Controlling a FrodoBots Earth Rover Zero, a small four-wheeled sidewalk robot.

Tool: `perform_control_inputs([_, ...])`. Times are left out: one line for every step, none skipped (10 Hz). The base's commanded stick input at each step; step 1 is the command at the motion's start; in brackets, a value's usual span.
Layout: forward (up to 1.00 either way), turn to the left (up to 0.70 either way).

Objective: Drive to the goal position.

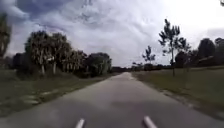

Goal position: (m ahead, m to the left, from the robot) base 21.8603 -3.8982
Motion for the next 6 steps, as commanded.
perform_control_inputs([0.69, 0.03])
perform_control_inputs([0.69, 0.03])
perform_control_inputs([0.69, 0.03])
perform_control_inputs([0.69, 0.03])
perform_control_inputs([0.69, 0.03])
perform_control_inputs([0.69, 0.03])
